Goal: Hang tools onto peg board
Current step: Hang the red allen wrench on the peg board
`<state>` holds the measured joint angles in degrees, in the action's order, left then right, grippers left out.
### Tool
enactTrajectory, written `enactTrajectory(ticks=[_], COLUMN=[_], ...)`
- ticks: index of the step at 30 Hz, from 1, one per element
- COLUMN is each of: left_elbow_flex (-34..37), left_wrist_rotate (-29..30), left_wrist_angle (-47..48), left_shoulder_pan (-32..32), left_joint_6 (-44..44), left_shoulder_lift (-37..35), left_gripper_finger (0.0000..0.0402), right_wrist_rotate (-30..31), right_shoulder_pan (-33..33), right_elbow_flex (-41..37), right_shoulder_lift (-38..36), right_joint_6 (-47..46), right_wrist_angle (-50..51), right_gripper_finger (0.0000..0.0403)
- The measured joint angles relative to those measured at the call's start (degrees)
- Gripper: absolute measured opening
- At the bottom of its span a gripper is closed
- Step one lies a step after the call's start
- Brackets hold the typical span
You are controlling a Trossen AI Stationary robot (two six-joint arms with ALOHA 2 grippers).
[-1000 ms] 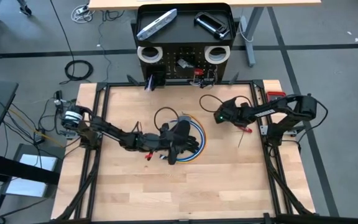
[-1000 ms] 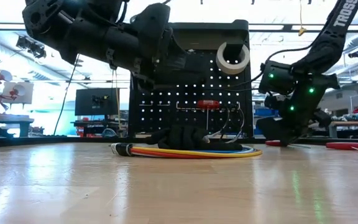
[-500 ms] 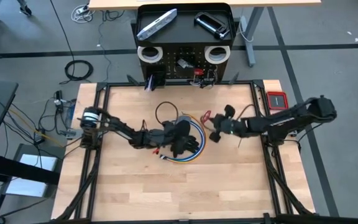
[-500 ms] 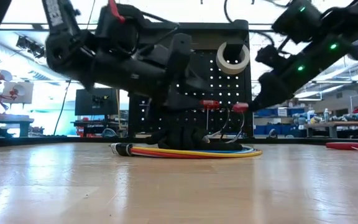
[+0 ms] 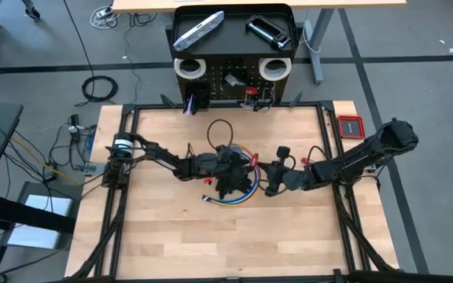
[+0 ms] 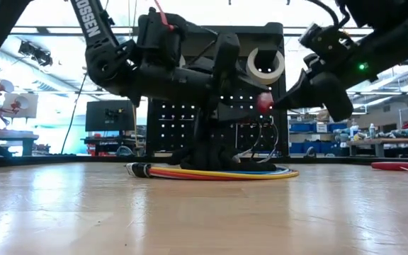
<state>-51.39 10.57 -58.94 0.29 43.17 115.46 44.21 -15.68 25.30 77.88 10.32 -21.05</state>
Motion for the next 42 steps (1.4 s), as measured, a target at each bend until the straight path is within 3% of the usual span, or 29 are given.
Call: enactTrajectory(ticks=[6, 10, 14, 19, 22, 26, 31, 37, 42], left_elbow_flex=[-1.3, -2.4, -4.4, -5.3, -5.3, -5.3, -5.3, -5.3, -5.3], left_wrist_rotate=[-0.1, -1.9, -3.3, -4.8, -8.2, -10.2, -7.5, 1.1, 1.5], left_wrist_angle=[1.6, 2.9, 5.6, 6.0, 6.5, 8.9, 18.0, 30.6, 33.4], left_shoulder_pan=[0.8, 0.9, 0.8, 1.2, 2.1, 2.5, 3.7, 4.2, 3.8], left_joint_6=[2.1, 3.9, 3.8, 3.0, 3.5, 2.5, -2.2, -2.1, 2.6], left_shoulder_lift=[0.1, 0.1, 0.1, -0.2, -1.3, -4.4, -11.1, -17.7, -18.5], left_gripper_finger=[0.0259, 0.0232, 0.0165, 0.0049, 0.005, 0.005, 0.005, 0.005, 0.005], right_wrist_rotate=[-0.1, -0.1, 0.0, 1.9, 2.4, 2.5, 2.1, 1.9, 1.5], right_shoulder_pan=[0.0, -0.1, 0.0, -0.3, -1.3, -2.8, -3.2, -1.6, -0.3], right_elbow_flex=[0.1, 0.1, 0.1, 0.1, 0.9, 6.4, 10.4, 6.8, 5.5], right_shoulder_lift=[-0.1, 0.0, 0.0, 0.0, -1.7, -6.6, -11.4, -9.4, -3.0], right_joint_6=[0.1, 0.2, 0.7, -0.6, -6.4, -12.6, -15.1, -15.2, -13.5], right_wrist_angle=[-1.3, -2.1, -4.3, -4.8, -2.4, 11.1, 24.3, 20.5, 15.9], right_gripper_finger=[0.0003, 0.0003, 0.0003, 0.0014, 0.0037, 0.009, 0.0149, 0.0164, 0.0159])
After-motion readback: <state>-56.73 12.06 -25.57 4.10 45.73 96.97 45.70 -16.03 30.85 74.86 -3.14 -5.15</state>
